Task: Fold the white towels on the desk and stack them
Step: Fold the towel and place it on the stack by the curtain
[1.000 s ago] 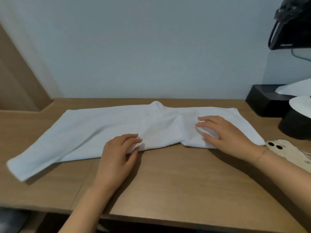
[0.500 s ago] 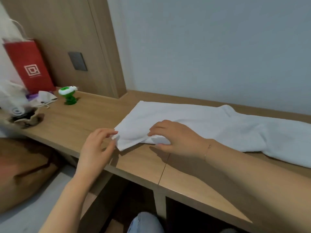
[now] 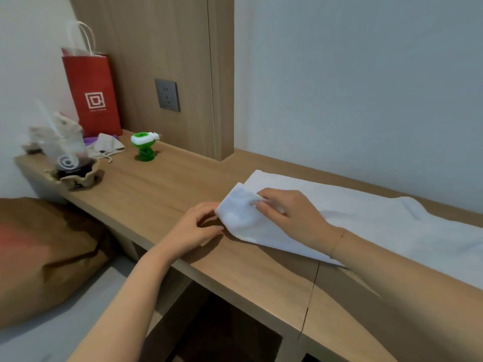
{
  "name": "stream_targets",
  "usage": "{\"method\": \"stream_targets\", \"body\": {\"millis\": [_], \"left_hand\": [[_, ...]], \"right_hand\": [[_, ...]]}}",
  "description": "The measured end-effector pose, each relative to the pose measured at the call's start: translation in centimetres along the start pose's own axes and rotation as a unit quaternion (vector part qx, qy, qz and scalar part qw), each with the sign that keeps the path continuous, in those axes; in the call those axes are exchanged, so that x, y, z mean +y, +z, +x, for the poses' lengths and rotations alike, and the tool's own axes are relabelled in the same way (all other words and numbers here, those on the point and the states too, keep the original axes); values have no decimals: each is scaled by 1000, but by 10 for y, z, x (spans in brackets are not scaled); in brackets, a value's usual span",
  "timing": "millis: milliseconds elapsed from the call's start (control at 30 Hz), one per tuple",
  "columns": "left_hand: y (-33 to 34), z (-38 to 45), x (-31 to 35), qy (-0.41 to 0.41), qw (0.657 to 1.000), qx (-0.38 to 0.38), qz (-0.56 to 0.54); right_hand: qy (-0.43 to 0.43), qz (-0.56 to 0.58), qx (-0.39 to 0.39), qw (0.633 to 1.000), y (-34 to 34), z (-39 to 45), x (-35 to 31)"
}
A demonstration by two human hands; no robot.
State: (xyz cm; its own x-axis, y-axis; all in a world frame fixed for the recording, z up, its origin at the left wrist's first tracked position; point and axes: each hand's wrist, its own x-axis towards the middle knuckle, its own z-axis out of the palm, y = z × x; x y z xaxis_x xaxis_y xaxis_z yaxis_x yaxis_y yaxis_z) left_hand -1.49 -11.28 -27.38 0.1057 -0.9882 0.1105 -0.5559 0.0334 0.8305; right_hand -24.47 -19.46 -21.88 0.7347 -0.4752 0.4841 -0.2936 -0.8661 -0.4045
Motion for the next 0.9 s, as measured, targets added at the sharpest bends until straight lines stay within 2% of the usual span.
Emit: {"method": "stream_targets", "body": {"millis": [100, 167, 267, 333, 400, 500, 667, 800, 900], "left_hand": [[4, 14, 2, 12, 998, 23, -49], [9, 23, 1, 9, 996, 62, -63], [15, 30, 0, 7, 990, 93, -105], [17, 31, -4, -4, 990, 101, -95], [18, 33, -9, -18, 992, 111, -63], [20, 37, -14, -27, 988, 149, -9], [22, 42, -21, -50, 980, 194, 2], [23, 43, -22, -65, 978, 201, 0], [23, 43, -20, -68, 975, 209, 26]], "right_hand": [[54, 64, 14, 996, -28, 34, 6], [74, 59, 10, 995, -43, 60, 17], [122, 34, -40, 991, -48, 96, 48], [169, 48, -86, 981, -40, 111, 70], [192, 14, -140, 971, -21, 117, 92], [206, -37, -197, 958, 15, 116, 121], [234, -32, -201, 951, 44, 114, 144], [212, -48, -215, 952, 46, 122, 149], [186, -101, -250, 945, 51, 129, 142]]}}
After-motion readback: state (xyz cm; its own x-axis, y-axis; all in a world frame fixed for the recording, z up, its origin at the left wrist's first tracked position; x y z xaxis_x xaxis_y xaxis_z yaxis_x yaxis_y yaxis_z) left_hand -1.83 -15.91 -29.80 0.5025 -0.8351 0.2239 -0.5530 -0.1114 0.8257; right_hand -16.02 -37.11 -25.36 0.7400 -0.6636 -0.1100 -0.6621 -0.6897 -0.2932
